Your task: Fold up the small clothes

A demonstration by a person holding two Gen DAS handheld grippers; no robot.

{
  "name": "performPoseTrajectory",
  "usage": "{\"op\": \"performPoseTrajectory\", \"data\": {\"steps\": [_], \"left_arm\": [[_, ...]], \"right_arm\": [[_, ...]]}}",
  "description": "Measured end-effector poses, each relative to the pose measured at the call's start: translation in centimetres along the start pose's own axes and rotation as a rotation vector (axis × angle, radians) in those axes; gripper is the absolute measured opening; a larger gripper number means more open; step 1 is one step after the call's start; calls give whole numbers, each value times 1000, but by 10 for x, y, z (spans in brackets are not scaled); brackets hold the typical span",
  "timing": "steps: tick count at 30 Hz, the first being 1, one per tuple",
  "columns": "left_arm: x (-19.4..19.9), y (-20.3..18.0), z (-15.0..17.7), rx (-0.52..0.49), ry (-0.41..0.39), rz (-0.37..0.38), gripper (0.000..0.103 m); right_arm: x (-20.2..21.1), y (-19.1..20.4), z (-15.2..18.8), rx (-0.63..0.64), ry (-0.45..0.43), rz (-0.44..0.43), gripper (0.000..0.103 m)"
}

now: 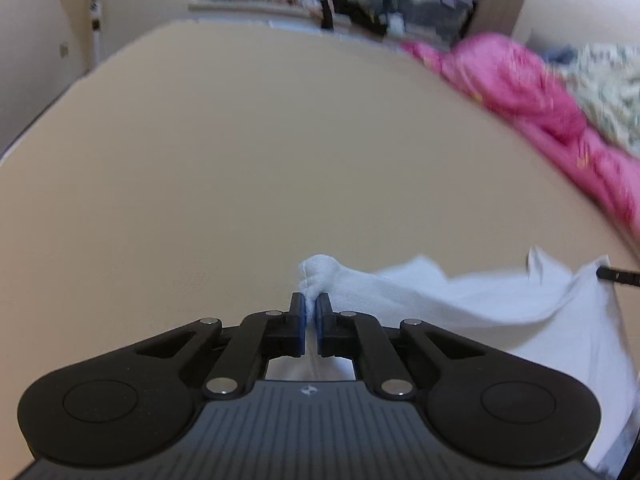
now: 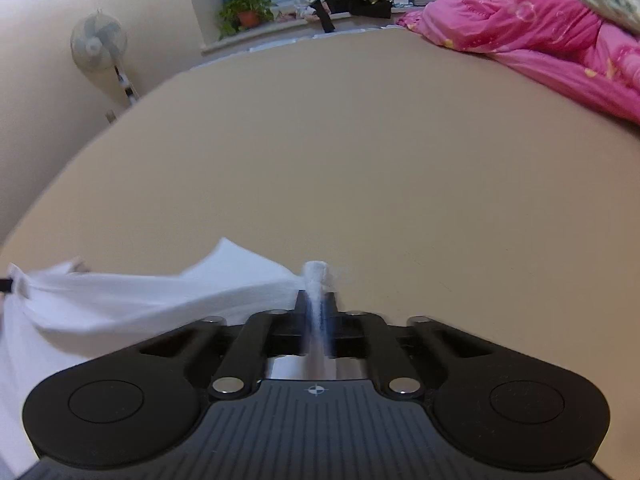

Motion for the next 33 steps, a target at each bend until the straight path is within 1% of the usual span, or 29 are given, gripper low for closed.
{"op": "performPoseTrajectory", "data": {"steps": [2, 3, 4, 7, 11, 12, 14, 15, 16, 17, 18, 19, 21, 23, 25, 26, 30, 31, 33], "left_arm": [[8, 5, -4, 39, -57, 3, 5], [10, 6, -5, 43, -79, -14, 5], [10, 7, -5, 43, -88, -32, 5], [4, 8, -6, 55, -83, -58, 5], [1, 4, -8, 56, -83, -67, 5], [-1, 6, -8, 64, -75, -68, 7], [-7, 12, -6, 93, -35, -110, 13], [-9, 17, -3, 112, -3, -130, 22], [-9, 20, 1, 137, 25, -120, 23], [-6, 19, 3, 150, 38, -104, 23], [1, 13, 5, 142, 38, -93, 23], [8, 7, 6, 121, 32, -88, 23], [22, -8, 10, 74, 39, -62, 30], [32, -19, 19, 49, 98, -44, 32], [43, -23, 30, 81, 168, -46, 32], [50, -24, 36, 109, 194, -35, 32], [79, -32, 64, 176, 232, 19, 32], [83, -35, 73, 170, 242, 13, 32], [85, -39, 93, 136, 257, -25, 32]], "right_arm": [[6, -5, -8, -92, -56, -25, 5], [7, -7, -11, -133, -79, -31, 5], [7, -9, -13, -159, -96, -18, 5], [-1, -7, -16, -159, -104, 52, 4], [-10, 4, -15, -130, -107, 90, 5], [-13, 5, -14, -125, -100, 100, 5], [-22, 8, -7, -108, -47, 136, 6], [-30, 11, -4, -84, 11, 171, 14], [-35, 13, 0, -61, 61, 206, 20], [-37, 15, 5, -37, 93, 231, 33], [-33, 17, 8, -22, 91, 237, 37], [-27, 18, 8, -20, 82, 229, 37], [-9, 17, 9, -47, 64, 198, 38], [10, 14, 13, -83, 71, 150, 41], [26, 13, 22, -101, 127, 122, 42], [34, 14, 29, -102, 166, 125, 42], [62, 20, 64, -66, 281, 161, 42], [68, 19, 74, -68, 296, 162, 42], [80, 16, 91, -98, 309, 144, 42]]}}
Point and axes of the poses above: each gripper's, at about its wrist camera, not at the fingertips, and x roughly against the way its jaws point, y to its left, z to its underside, the point moved 2 cm from there along -x, roughly the way its jaws point, and after that the axes turned 10 degrees about z, right-handed, at the moved point
